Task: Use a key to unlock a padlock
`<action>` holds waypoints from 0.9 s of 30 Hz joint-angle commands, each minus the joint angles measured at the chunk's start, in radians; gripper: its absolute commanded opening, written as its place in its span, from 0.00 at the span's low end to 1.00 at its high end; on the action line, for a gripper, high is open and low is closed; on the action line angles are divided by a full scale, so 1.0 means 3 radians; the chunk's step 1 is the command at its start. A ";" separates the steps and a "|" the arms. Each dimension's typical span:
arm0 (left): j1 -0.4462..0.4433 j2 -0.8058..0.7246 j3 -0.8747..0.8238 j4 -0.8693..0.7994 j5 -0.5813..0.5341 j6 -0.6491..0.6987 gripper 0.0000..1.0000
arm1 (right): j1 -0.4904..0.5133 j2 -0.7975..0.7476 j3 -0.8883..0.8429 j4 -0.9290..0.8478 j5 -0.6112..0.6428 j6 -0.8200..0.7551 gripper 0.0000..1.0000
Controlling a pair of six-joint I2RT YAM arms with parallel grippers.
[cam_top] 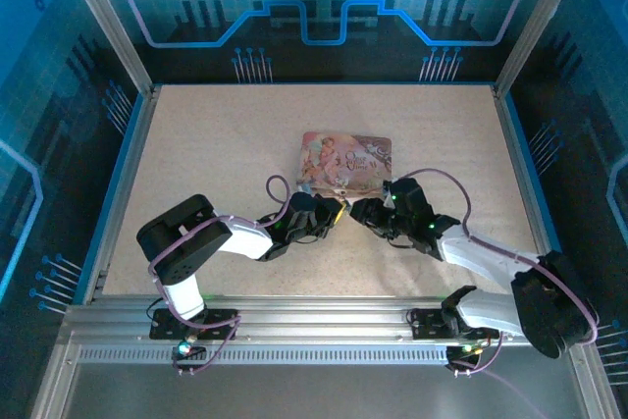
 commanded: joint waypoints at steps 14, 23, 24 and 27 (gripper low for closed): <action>-0.0009 -0.0118 0.0006 0.0067 -0.0083 0.0050 0.10 | -0.0268 -0.1356 0.0451 -0.0881 0.0584 -0.2452 1.00; -0.0004 -0.0119 0.0005 0.0069 -0.0077 0.0049 0.10 | -0.0274 -0.1849 0.0239 -0.0702 0.0357 -0.3825 1.00; -0.0005 -0.0113 0.0006 0.0072 -0.0074 0.0045 0.10 | -0.0273 -0.1875 0.0240 -0.0728 0.0339 -0.3932 1.00; -0.0004 -0.0108 0.0009 0.0073 -0.0067 0.0045 0.10 | -0.0273 -0.1861 0.0325 -0.0925 0.0227 -0.4283 1.00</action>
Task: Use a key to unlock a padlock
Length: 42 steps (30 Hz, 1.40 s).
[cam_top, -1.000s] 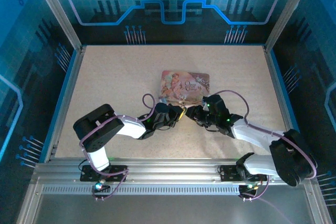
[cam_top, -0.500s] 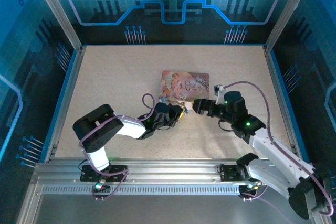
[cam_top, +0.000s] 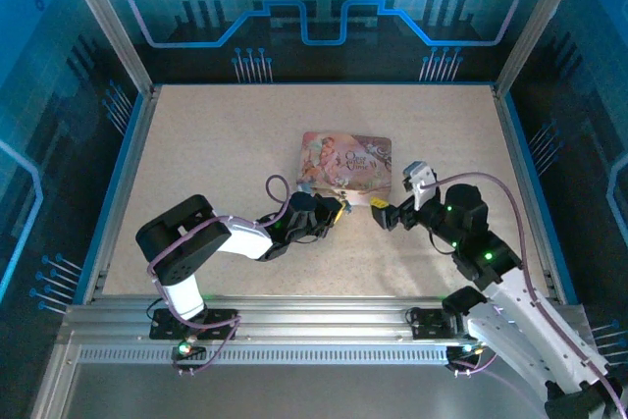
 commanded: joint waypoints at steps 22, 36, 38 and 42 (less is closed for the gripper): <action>-0.0005 -0.0076 0.0027 0.0084 -0.0036 0.0001 0.10 | 0.0500 0.0528 0.0364 -0.0989 0.0164 -0.2552 1.00; -0.0004 -0.0064 0.0017 0.0125 -0.0038 -0.0070 0.09 | 0.0916 0.1476 -0.0123 0.0364 0.0805 -0.2737 0.82; -0.0004 -0.0069 0.0012 0.0133 -0.0040 -0.0085 0.09 | 0.0916 0.1598 -0.0151 0.0522 0.0803 -0.2709 0.75; -0.0006 -0.0051 0.0017 0.0167 -0.0031 -0.0115 0.09 | 0.0918 0.1815 -0.0199 0.0810 0.0797 -0.2654 0.68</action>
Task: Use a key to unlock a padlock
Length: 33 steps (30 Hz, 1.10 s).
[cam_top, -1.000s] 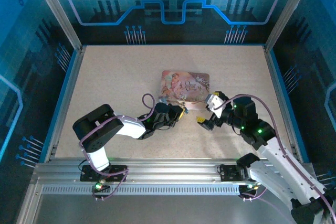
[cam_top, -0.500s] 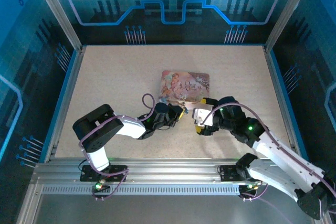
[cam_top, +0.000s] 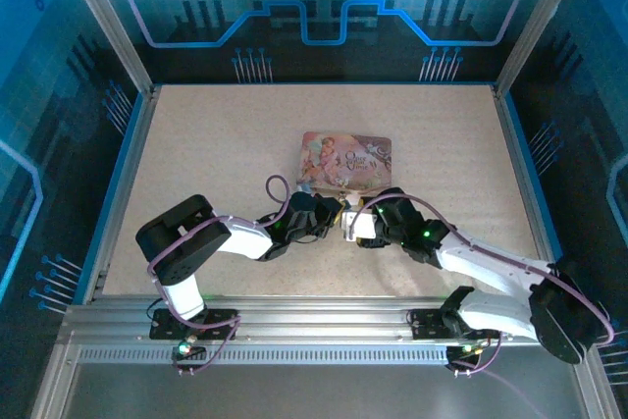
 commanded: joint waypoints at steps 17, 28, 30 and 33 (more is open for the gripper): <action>-0.0005 -0.0038 0.0037 0.0166 -0.0012 -0.0077 0.09 | 0.0042 0.0466 -0.0133 0.0889 0.0161 0.0149 0.40; -0.0005 -0.0034 0.0036 0.0185 -0.0005 -0.0096 0.09 | 0.0042 0.0584 -0.0125 0.0999 0.0169 0.0236 0.33; -0.0008 -0.0031 0.0032 0.0193 -0.0007 -0.0094 0.09 | 0.0040 0.0600 -0.0124 0.1007 0.0167 0.0242 0.31; -0.0008 -0.0030 0.0033 0.0190 -0.0005 -0.0101 0.09 | 0.0042 0.0625 -0.0131 0.1051 0.0166 0.0276 0.29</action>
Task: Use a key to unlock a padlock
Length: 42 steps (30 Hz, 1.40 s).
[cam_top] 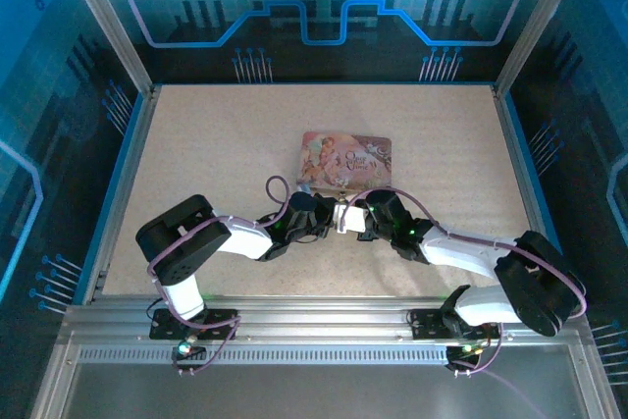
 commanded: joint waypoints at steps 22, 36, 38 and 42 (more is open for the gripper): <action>-0.0007 0.0007 0.0022 0.0232 0.0000 -0.0055 0.09 | 0.0040 0.0150 -0.0009 0.0356 0.0010 0.0506 0.02; -0.0005 0.0042 0.0047 0.0263 0.0014 -0.0082 0.09 | 0.0159 -0.0067 0.0210 -0.0140 0.0107 0.0915 0.00; -0.0004 0.0046 0.0052 0.0260 0.0015 -0.0078 0.09 | 0.0193 -0.0014 0.0303 -0.0211 0.0140 0.1024 0.00; -0.0005 0.0048 0.0052 0.0268 0.0019 -0.0076 0.09 | 0.0283 0.0122 0.0475 -0.0342 0.0256 0.1190 0.00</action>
